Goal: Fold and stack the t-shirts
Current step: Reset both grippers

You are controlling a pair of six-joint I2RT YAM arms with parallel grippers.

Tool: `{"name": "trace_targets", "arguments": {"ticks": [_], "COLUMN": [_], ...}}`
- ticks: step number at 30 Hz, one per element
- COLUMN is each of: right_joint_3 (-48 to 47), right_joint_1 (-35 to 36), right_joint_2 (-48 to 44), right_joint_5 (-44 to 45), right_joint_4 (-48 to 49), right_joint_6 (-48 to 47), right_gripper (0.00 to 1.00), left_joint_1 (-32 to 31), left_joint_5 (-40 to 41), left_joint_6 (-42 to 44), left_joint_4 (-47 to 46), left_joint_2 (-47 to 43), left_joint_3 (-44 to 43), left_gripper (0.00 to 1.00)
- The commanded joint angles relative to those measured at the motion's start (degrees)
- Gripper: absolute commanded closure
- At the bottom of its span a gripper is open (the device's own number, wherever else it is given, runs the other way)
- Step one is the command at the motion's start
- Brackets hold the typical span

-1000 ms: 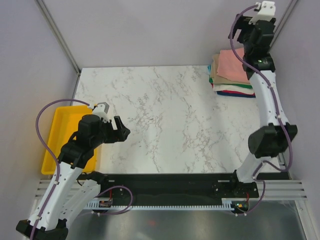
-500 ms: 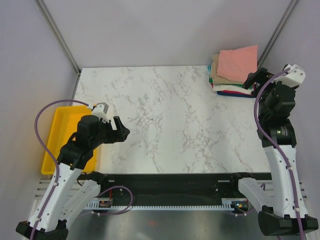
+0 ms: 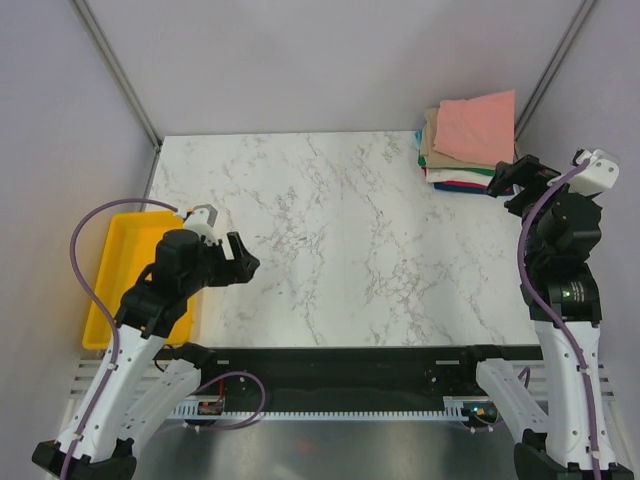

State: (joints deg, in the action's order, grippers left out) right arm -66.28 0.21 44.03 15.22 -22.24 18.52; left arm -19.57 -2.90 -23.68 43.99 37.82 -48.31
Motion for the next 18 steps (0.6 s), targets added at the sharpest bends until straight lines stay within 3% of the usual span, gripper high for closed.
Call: {"name": "trace_targets", "arguments": {"ticks": [1, 18], "right_joint_3": [0.98, 0.63], "right_joint_1": [-0.03, 2.34], "right_joint_2": [-1.13, -6.85], "right_joint_5": [-1.95, 0.60], "right_joint_4": [-1.93, -5.44], "right_joint_6": [2.22, 4.24], "right_gripper": [0.02, 0.02], "left_joint_1": [0.33, 0.50], "left_joint_5": [1.75, 4.92], "left_joint_6": [-1.28, -2.16], "left_joint_4": [-1.89, -1.54], "left_joint_2": [-0.91, -3.36], "left_joint_3": [-0.03, -0.03], "left_gripper": [0.12, 0.12]}}
